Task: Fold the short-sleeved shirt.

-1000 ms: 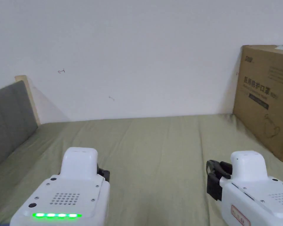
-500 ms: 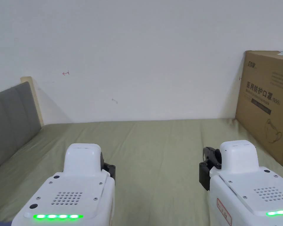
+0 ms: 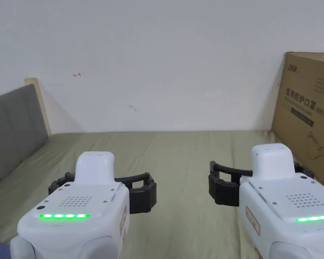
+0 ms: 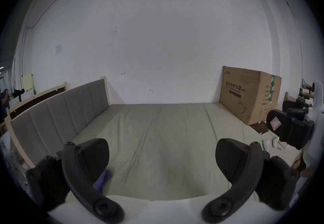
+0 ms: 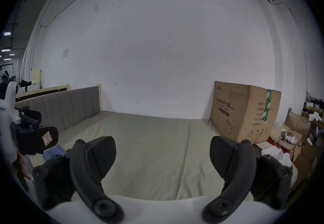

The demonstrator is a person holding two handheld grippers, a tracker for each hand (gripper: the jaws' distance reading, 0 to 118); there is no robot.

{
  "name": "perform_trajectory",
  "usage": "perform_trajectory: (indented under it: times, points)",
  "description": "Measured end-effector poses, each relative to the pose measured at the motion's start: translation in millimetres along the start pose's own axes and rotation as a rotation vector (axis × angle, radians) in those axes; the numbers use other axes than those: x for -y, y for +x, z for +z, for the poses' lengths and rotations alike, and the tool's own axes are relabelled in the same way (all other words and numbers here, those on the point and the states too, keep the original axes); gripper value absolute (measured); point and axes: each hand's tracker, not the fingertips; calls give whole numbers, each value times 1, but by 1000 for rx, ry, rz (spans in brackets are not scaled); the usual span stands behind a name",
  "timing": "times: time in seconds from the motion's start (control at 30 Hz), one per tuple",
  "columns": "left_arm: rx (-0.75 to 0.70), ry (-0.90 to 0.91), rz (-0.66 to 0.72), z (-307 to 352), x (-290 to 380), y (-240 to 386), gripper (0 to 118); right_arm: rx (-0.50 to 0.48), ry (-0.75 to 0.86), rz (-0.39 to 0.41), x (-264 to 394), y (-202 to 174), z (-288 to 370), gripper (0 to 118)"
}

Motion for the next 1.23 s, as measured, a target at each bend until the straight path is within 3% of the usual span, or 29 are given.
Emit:
perform_trajectory:
  times: [0.23,0.47,1.23]
  points:
    - [-4,57,-45,5,-7,0,117,10,-5,-21,1,0,-3,112]
    - [-16,7,-19,8,-17,3,116,10,-12,1,2,-1,-3,112]
    - [-41,16,-31,4,-17,3,116,9,-50,-31,9,9,-8,112]
